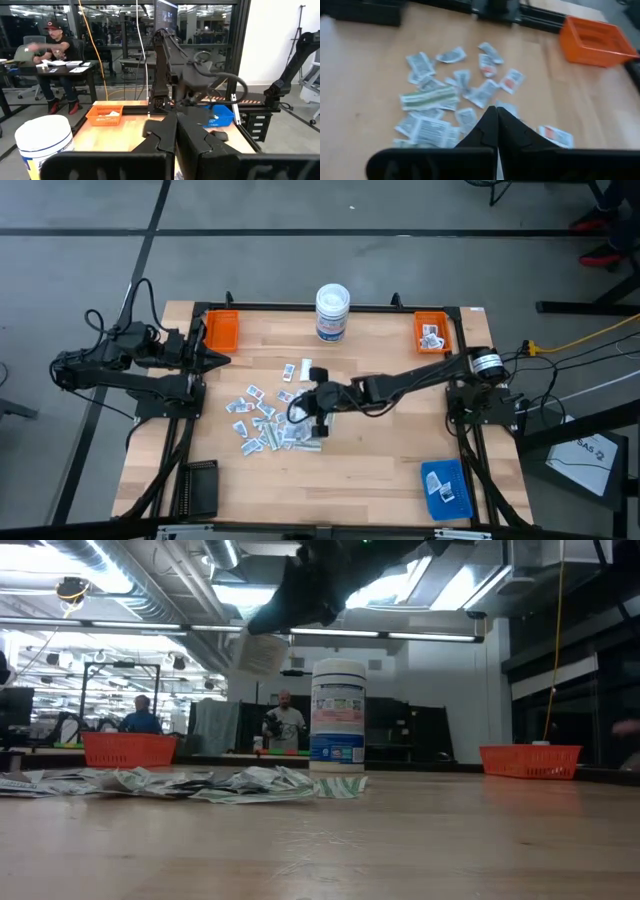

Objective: Pick & Place First Aid Supplies
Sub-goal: Put the gray towelette pack into the right orange bin

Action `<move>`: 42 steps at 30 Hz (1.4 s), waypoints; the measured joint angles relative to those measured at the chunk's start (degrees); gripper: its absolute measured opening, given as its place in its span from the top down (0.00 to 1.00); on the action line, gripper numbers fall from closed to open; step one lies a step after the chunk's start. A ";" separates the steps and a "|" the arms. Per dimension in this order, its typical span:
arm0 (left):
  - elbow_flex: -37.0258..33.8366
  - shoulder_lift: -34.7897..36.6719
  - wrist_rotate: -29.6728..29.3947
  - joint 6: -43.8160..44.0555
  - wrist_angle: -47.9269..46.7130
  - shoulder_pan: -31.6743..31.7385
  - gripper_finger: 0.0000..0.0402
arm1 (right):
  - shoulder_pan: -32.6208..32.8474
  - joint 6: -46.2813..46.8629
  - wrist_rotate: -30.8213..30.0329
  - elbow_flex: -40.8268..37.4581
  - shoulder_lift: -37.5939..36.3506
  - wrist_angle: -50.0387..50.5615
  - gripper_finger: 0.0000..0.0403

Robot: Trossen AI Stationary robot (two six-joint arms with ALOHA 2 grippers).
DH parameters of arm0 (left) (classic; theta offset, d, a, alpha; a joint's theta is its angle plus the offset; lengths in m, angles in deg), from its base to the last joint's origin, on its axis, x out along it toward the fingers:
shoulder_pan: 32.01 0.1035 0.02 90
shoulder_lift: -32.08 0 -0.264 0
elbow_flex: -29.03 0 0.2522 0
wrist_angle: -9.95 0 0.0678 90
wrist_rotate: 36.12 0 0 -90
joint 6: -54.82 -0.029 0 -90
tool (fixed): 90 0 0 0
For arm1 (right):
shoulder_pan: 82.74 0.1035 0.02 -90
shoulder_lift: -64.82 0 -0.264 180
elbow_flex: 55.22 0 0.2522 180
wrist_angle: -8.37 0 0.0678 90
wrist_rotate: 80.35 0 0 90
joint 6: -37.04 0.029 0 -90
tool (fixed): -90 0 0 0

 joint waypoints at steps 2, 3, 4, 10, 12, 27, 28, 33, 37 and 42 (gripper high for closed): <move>0.00 0.00 0.00 0.00 0.01 0.01 0.99 | -0.68 0.05 -1.42 0.00 -0.91 1.21 1.00; 0.00 0.00 0.00 -0.01 0.00 0.00 0.99 | -1.01 0.26 -2.06 0.00 -1.33 1.70 1.00; 0.00 0.00 0.02 0.00 0.00 0.01 0.99 | -1.38 0.53 -2.77 0.00 -1.71 2.39 1.00; 0.00 0.00 0.00 0.00 0.00 0.01 0.99 | -3.94 0.62 -4.25 -0.31 -4.42 6.53 1.00; 0.00 0.01 0.00 -0.02 0.00 0.01 0.99 | -4.92 0.54 -4.73 -0.76 -5.59 7.38 1.00; 0.00 0.00 0.00 -0.02 0.00 0.00 0.99 | -11.63 2.83 -13.54 -17.31 -23.25 7.70 1.00; 0.00 0.02 0.01 -0.01 0.00 0.01 0.99 | -11.90 3.19 -14.32 -18.36 -24.57 7.85 1.00; 0.00 0.02 0.02 0.00 0.00 0.01 0.99 | -13.21 4.87 -17.59 -23.35 -31.16 9.95 1.00; 0.00 0.02 0.00 0.00 0.00 0.00 0.99 | -14.01 7.34 -20.10 -26.74 -36.10 12.65 1.00; 0.00 0.02 0.01 0.00 0.00 0.00 0.99 | -14.49 10.96 -22.90 -29.05 -41.36 17.84 1.00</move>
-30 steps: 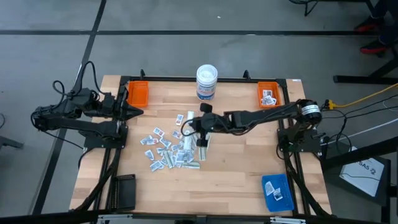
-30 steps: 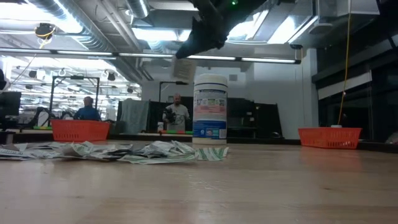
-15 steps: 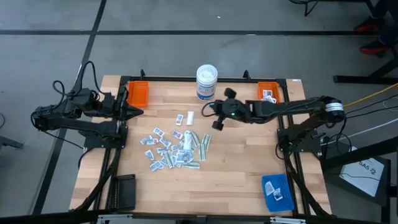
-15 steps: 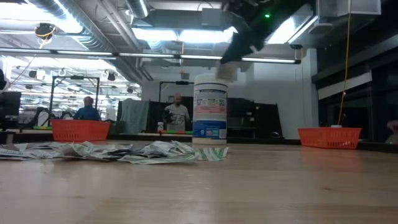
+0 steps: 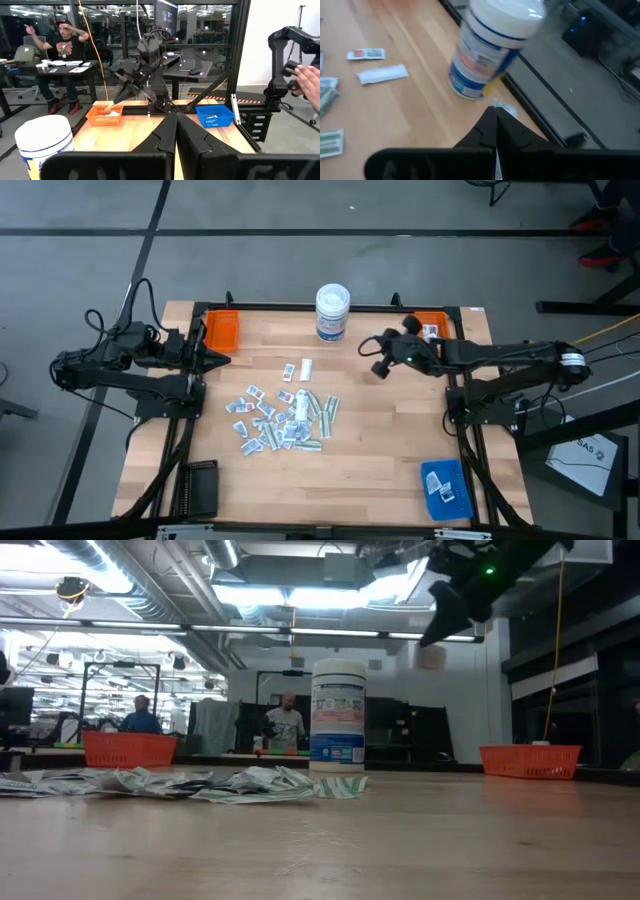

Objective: Pick & Place First Aid Supplies
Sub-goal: Put the gray towelette pack into the right orange bin

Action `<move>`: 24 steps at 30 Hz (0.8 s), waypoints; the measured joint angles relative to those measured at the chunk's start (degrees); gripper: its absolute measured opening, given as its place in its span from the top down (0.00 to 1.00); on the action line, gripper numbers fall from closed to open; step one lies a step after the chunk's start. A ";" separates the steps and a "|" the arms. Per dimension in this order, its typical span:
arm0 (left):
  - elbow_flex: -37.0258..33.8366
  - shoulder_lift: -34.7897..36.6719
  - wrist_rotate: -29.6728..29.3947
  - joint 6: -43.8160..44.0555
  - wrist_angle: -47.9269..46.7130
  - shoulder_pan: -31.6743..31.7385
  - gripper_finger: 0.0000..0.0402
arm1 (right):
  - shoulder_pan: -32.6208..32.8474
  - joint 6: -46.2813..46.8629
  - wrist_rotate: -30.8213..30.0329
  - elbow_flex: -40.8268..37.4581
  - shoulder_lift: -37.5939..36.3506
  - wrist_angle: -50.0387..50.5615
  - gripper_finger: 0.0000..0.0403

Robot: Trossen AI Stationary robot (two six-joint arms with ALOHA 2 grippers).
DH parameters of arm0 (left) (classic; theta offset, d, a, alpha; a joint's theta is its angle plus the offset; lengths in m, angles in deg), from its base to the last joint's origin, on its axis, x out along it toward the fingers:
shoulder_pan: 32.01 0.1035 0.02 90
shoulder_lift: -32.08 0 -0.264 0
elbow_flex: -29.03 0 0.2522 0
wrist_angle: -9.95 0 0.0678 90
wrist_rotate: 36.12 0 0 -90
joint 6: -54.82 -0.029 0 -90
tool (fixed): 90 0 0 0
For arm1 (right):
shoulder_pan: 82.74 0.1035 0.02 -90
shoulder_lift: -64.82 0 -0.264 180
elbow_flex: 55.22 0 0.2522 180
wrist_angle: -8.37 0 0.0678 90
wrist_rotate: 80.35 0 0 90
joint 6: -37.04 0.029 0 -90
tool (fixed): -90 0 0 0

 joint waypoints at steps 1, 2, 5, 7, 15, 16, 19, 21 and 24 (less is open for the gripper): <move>0.00 -0.02 0.01 -0.02 0.00 0.00 0.99 | -0.10 0.66 -0.44 -0.40 -0.96 0.91 1.00; 0.00 -0.01 0.00 0.00 0.00 0.01 0.99 | -0.25 1.29 -1.15 -0.77 -1.92 2.10 1.00; 0.00 -0.01 -0.01 0.00 0.00 0.00 0.99 | -1.03 3.78 -2.66 -1.34 -4.22 5.54 1.00; 0.00 0.00 -0.01 -0.02 0.00 0.02 0.99 | -1.88 5.63 -3.64 -1.33 -5.42 8.21 1.00; 0.00 -0.01 -0.01 -0.01 0.00 0.00 0.99 | -7.90 11.25 -7.29 -1.33 -8.40 16.98 0.99; 0.00 0.00 0.00 -0.01 0.00 0.01 0.99 | -9.04 11.78 -7.29 -1.33 -8.46 17.90 0.99; 0.00 0.00 0.01 0.00 0.00 0.00 0.99 | -12.26 12.88 -7.31 -1.33 -8.46 20.42 0.99; 0.00 0.00 0.01 0.00 0.00 0.01 0.99 | -14.50 13.44 -7.29 -1.33 -8.46 21.87 0.99; 0.00 0.00 0.00 0.00 0.00 0.01 0.99 | -17.53 13.73 -7.25 -1.33 -8.46 23.64 0.99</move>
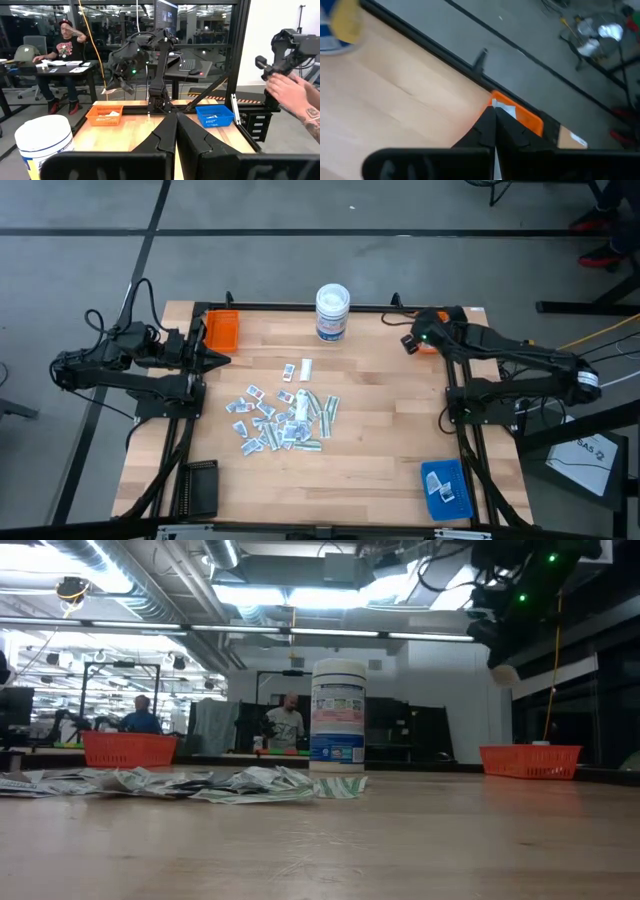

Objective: Pick & Place First Aid Supplies
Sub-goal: Put the gray towelette pack into the right orange bin, then put the blue alcohol pad into the blue bin

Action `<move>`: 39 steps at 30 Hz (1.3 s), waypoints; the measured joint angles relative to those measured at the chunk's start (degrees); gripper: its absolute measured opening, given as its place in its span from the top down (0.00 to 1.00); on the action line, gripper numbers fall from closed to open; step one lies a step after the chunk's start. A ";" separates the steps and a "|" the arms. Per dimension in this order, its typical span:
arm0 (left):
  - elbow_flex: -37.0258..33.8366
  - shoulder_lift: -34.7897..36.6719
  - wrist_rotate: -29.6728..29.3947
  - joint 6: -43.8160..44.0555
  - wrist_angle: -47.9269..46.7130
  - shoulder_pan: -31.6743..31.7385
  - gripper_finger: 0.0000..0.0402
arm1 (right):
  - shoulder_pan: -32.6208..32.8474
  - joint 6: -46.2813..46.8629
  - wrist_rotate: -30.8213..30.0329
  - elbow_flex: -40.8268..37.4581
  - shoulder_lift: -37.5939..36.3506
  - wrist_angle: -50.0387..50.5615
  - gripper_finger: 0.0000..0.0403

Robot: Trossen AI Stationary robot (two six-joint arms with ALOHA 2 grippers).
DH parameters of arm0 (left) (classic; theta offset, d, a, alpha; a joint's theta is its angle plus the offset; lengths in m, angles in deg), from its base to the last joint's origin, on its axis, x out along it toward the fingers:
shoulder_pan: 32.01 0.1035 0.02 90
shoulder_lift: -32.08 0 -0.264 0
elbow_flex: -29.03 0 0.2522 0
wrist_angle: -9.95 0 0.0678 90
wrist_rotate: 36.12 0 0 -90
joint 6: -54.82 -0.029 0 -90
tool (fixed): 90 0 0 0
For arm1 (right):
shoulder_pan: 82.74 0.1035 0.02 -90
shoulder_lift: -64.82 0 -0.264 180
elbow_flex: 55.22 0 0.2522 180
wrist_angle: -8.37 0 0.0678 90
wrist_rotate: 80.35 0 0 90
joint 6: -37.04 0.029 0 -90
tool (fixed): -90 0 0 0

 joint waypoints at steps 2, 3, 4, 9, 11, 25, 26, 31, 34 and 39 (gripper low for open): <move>0.00 -0.01 -0.01 0.00 0.00 0.02 0.99 | -2.05 0.58 0.31 0.00 0.00 1.45 0.99; 0.00 0.00 -0.01 0.00 0.00 -0.01 0.99 | -2.98 1.26 0.53 0.00 0.00 2.41 0.99; 0.00 0.00 -0.01 0.00 0.00 0.02 0.99 | -3.84 2.02 0.62 0.00 0.00 3.30 0.99; 0.00 -0.02 0.00 0.00 0.00 0.02 0.99 | -7.32 3.16 1.61 0.00 0.00 5.34 0.99; 0.00 0.00 -0.01 0.00 0.00 0.02 0.99 | -8.58 3.11 2.61 0.00 0.02 5.36 0.99; 0.00 0.00 -0.01 -0.01 0.00 0.02 0.99 | -15.09 2.52 5.62 0.00 6.28 5.61 0.99; 0.00 0.00 -0.01 0.00 0.00 -0.01 0.99 | -15.46 2.50 5.64 0.00 6.73 5.62 0.99; 0.00 -0.01 -0.01 0.00 0.00 -0.01 0.99 | -16.45 2.50 6.65 0.00 8.17 5.58 0.95; 0.00 0.00 -0.01 0.00 0.00 0.02 0.99 | -16.42 2.51 6.69 0.00 8.33 5.55 0.90; 0.00 -0.01 0.00 -0.01 0.00 0.01 0.99 | -16.40 4.06 6.71 0.00 8.33 5.54 0.79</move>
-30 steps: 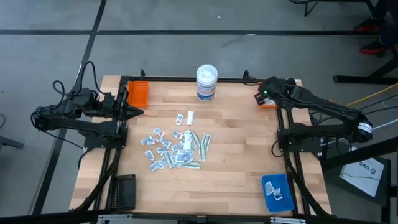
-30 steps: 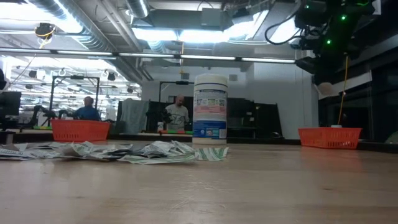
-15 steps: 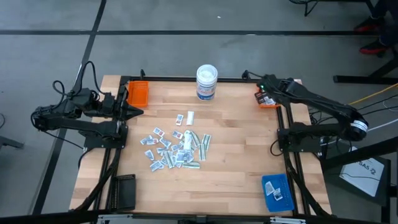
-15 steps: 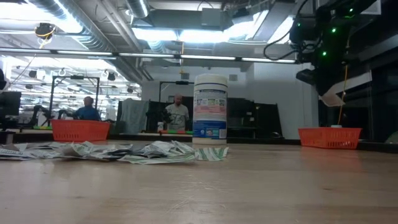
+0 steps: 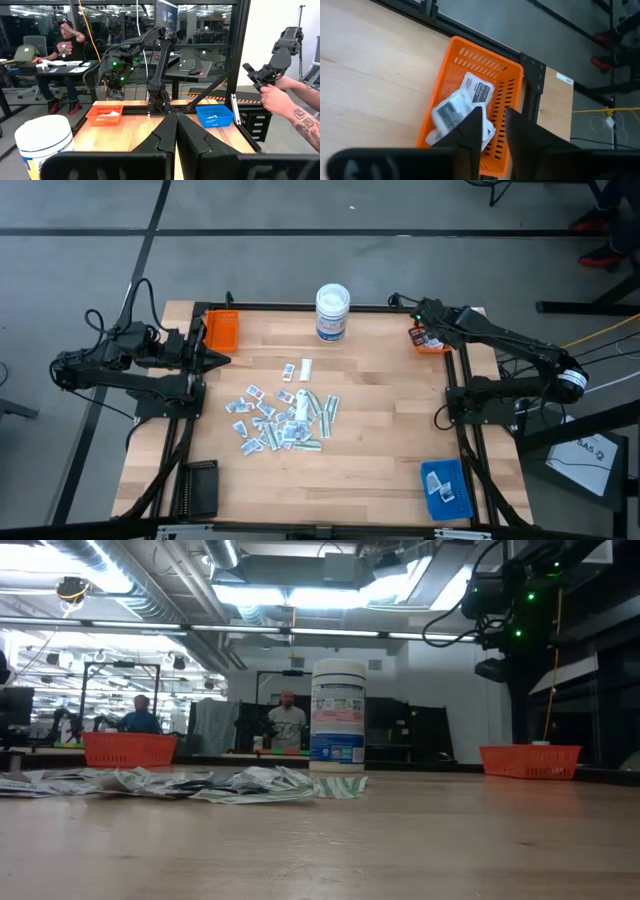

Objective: Pick & Place First Aid Supplies
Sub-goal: Put the blue alcohol pad into the blue bin

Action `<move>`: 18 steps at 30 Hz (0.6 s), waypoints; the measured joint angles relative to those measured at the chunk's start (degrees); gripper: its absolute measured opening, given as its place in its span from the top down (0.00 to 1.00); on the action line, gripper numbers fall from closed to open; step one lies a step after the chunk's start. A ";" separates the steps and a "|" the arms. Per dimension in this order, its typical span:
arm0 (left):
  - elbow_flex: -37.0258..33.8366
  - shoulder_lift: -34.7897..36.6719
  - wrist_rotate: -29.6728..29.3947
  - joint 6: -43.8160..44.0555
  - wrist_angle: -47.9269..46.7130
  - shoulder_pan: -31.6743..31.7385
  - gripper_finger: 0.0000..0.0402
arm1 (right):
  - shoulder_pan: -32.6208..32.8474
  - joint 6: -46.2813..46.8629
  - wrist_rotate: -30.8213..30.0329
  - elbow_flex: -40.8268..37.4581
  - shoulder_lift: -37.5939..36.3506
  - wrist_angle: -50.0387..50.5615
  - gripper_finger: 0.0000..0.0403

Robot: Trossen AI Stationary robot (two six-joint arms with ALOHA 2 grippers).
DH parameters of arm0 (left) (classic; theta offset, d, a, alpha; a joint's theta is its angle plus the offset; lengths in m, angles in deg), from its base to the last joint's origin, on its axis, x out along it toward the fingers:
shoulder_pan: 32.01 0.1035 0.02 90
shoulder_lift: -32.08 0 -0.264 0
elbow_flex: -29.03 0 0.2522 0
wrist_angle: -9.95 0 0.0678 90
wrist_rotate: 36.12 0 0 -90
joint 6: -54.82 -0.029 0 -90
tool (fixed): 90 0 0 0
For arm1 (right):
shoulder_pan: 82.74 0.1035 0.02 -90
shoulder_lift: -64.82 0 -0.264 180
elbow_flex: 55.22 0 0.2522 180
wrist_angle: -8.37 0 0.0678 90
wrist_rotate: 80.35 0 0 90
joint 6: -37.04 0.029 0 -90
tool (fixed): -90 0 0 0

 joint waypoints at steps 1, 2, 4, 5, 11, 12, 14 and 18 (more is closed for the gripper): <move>0.00 0.01 0.00 0.00 0.00 -0.02 0.99 | 0.00 0.52 0.00 0.00 0.00 -0.04 0.77; 0.00 -0.01 0.01 0.00 0.00 -0.02 0.99 | 0.00 1.06 0.00 0.00 0.00 -0.04 0.74; 0.00 -0.01 0.00 0.01 0.00 -0.02 0.99 | 0.00 1.53 0.73 0.00 0.00 -0.11 0.70; 0.00 0.01 -0.01 0.01 0.00 -0.02 0.99 | 0.00 1.51 1.32 0.00 0.00 -0.11 0.68; 0.00 0.01 -0.01 0.00 0.00 0.00 0.99 | 0.03 0.12 7.50 0.00 0.00 -0.95 0.62; 0.00 0.00 -0.01 0.00 0.00 -0.01 0.99 | 0.18 -0.20 8.68 0.00 0.00 -1.49 0.62; 0.00 0.01 -0.01 0.01 0.00 0.00 0.99 | 0.62 -1.16 10.95 0.00 0.00 -3.01 0.62; 0.00 0.01 -0.01 -0.01 0.00 -0.02 0.99 | 2.85 -3.00 13.33 0.01 0.00 -6.32 0.62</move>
